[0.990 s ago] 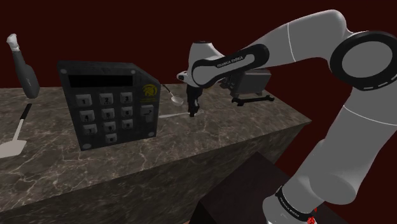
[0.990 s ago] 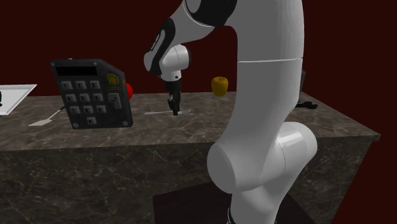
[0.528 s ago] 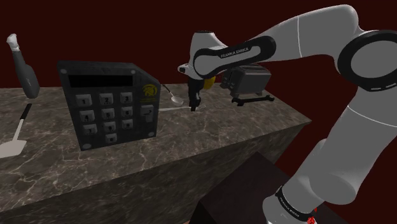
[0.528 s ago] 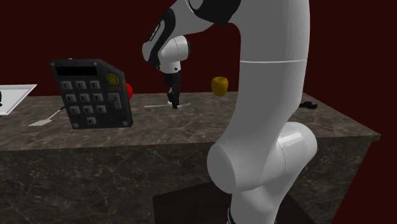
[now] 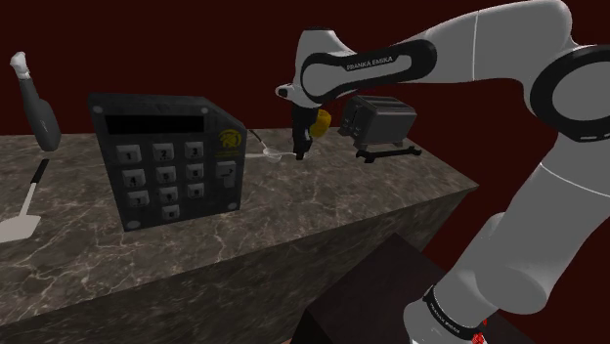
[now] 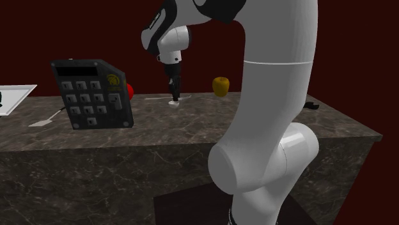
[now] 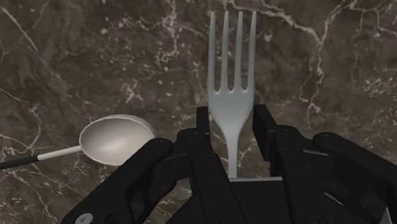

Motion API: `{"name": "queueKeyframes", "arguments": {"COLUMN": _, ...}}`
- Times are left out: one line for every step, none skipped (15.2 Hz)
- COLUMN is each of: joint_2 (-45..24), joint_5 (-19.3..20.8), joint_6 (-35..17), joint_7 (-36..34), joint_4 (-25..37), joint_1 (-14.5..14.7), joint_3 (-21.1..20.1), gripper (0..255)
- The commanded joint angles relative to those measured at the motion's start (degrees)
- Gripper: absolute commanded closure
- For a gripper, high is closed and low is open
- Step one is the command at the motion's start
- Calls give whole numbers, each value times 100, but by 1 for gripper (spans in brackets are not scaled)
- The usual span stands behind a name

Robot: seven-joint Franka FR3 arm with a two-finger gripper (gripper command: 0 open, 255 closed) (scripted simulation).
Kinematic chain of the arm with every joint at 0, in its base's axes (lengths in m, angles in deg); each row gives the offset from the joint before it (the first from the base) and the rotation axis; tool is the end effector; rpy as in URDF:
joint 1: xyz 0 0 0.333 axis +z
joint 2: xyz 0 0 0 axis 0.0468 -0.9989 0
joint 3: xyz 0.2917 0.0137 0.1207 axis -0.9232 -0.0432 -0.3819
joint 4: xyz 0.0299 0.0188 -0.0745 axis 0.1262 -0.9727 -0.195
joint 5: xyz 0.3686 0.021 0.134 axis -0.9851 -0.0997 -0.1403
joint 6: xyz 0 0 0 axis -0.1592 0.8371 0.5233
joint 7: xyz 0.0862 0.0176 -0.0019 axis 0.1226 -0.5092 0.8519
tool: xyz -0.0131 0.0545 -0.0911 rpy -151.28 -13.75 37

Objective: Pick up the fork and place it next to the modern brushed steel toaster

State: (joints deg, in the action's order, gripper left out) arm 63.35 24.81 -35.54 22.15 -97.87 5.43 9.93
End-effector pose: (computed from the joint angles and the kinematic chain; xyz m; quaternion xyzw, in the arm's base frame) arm 0.5609 0.0977 0.4328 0.8488 0.5274 -0.0288 0.0234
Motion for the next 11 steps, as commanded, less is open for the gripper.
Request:
{"name": "queueKeyframes", "arguments": {"joint_2": 55, "joint_5": -7, "joint_6": 160, "joint_7": 11, "joint_4": 104, "joint_1": 1, "joint_3": -2, "gripper": 255}}
{"name": "queueKeyframes", "arguments": {"joint_2": 75, "joint_5": -10, "joint_6": 234, "joint_7": 16, "joint_4": 157, "joint_1": 2, "joint_3": -2, "gripper": 255}}
{"name": "queueKeyframes", "arguments": {"joint_2": 94, "joint_5": -13, "joint_6": 307, "joint_7": 22, "joint_4": 211, "joint_1": 2, "joint_3": -3, "gripper": 255}}
{"name": "queueKeyframes", "arguments": {"joint_2": 113, "joint_5": -16, "joint_6": 381, "joint_7": 27, "joint_4": 267, "joint_1": 2, "joint_3": -3, "gripper": 255}}
{"name": "queueKeyframes", "arguments": {"joint_2": 130, "joint_5": -19, "joint_6": 455, "joint_7": 32, "joint_4": 324, "joint_1": 3, "joint_3": -3, "gripper": 255}}
{"name": "queueKeyframes", "arguments": {"joint_2": 145, "joint_5": -21, "joint_6": 528, "joint_7": 37, "joint_4": 382, "joint_1": 3, "joint_3": -4, "gripper": 255}}
{"name": "queueKeyframes", "arguments": {"joint_2": 160, "joint_5": -24, "joint_6": 603, "joint_7": 42, "joint_4": 442, "joint_1": 3, "joint_3": -4, "gripper": 255}}
{"name": "queueKeyframes", "arguments": {"joint_2": 173, "joint_5": -26, "joint_6": 677, "joint_7": 47, "joint_4": 503, "joint_1": 3, "joint_3": -5, "gripper": 255}}
{"name": "queueKeyframes", "arguments": {"joint_2": 186, "joint_5": -28, "joint_6": 751, "joint_7": 52, "joint_4": 565, "joint_1": 4, "joint_3": -5, "gripper": 255}}
{"name": "queueKeyframes", "arguments": {"joint_2": 197, "joint_5": -30, "joint_6": 826, "joint_7": 57, "joint_4": 629, "joint_1": 4, "joint_3": -5, "gripper": 255}}
{"name": "queueKeyframes", "arguments": {"joint_2": 207, "joint_5": -32, "joint_6": 901, "joint_7": 61, "joint_4": 694, "joint_1": 5, "joint_3": -6, "gripper": 255}}
